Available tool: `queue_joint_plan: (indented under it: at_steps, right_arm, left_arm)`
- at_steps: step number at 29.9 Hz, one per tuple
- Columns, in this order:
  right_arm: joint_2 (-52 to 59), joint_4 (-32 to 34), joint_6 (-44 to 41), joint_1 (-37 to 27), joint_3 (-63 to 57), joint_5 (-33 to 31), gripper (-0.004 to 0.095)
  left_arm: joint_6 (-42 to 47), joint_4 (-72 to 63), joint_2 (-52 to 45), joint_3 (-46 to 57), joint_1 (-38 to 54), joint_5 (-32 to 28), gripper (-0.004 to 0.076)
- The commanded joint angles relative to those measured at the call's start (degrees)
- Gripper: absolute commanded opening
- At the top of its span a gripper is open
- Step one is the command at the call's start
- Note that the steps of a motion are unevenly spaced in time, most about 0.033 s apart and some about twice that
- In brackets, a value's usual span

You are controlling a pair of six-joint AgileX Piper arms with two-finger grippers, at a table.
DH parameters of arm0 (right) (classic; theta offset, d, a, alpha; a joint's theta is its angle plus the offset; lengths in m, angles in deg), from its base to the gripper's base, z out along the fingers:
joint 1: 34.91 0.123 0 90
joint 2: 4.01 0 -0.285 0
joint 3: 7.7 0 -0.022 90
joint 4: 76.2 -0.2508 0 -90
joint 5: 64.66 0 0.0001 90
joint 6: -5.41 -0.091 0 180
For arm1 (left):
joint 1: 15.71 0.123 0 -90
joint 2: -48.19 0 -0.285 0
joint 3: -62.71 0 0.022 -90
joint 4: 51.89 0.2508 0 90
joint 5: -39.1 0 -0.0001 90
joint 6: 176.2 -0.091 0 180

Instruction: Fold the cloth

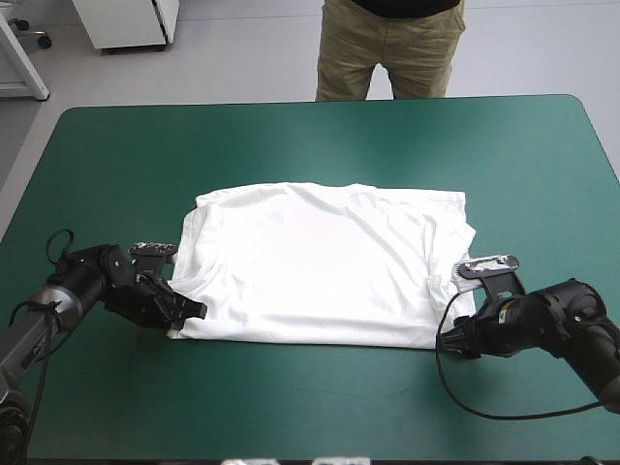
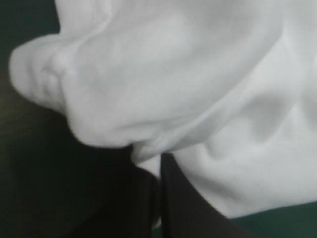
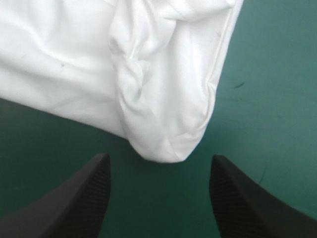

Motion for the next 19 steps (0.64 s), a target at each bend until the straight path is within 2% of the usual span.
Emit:
queue_joint_plan:
  at_steps: [1,10,15,17,19]
  right_arm:
    - [-2.34,0.52,0.40,0.04,0.85,4.66,0.0565]
    - [-13.04,4.48,-1.21,-0.19,0.37,7.81,0.0563]
    - [-16.39,4.22,-1.82,-0.19,-4.84,11.12,0.0553]
    - [-16.65,3.08,-0.81,-0.19,-6.70,11.69,0.0471]
    - [-16.65,1.42,0.43,-0.19,-7.96,11.70,0.0334]
  left_arm:
    - [0.06,-2.47,0.14,0.26,-0.53,1.61,-0.0009]
    - [0.06,-2.47,0.14,0.26,-0.53,1.61,-0.0009]
    - [0.06,-2.47,0.14,0.26,-0.53,1.61,-0.0009]
    - [0.06,-2.47,0.14,0.26,-0.53,1.61,-0.0009]
    - [0.06,-2.47,0.14,0.26,-0.53,1.61,-0.0009]
